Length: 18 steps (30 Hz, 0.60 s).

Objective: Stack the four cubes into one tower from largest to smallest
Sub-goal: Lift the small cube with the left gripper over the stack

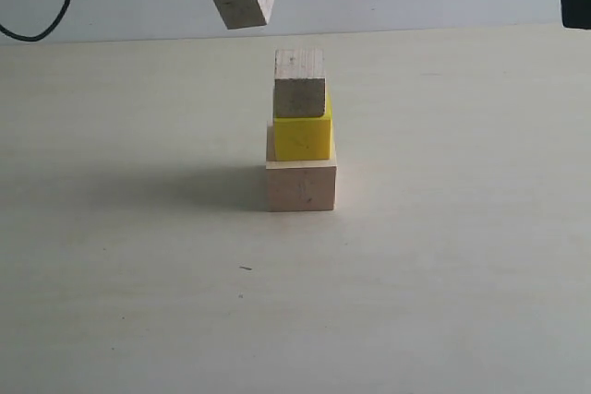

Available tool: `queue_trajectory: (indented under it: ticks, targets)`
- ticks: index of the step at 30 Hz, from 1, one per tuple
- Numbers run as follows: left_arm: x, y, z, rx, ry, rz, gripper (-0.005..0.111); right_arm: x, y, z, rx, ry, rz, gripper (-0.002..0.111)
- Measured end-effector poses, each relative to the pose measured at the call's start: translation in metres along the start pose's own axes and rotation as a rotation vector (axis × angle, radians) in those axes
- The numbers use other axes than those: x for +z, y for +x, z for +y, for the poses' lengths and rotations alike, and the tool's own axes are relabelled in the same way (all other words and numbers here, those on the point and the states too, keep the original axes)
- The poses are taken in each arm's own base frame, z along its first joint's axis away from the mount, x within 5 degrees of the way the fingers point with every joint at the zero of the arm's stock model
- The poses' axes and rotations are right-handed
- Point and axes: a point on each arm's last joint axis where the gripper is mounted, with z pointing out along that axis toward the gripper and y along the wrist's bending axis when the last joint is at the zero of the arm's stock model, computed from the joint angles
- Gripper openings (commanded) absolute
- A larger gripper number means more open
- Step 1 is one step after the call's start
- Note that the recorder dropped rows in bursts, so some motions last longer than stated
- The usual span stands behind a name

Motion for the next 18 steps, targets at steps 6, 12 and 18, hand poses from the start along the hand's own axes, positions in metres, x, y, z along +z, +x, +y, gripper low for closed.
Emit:
queue_trajectory:
  ticks: [6,12,18]
  targets:
    - [0.003,0.005,-0.010,-0.025,-0.028,0.000,0.000,0.000,0.000,0.000,0.003,0.000,0.000,0.000]
    - [0.003,0.004,-0.009,-0.032,-0.046,-0.006,0.000,0.000,0.000,0.000,0.015,0.000,0.002,0.000]
    - [0.004,0.007,-0.016,-0.022,-0.040,0.000,0.000,-0.006,0.002,-0.008,0.025,0.105,-0.022,0.000]
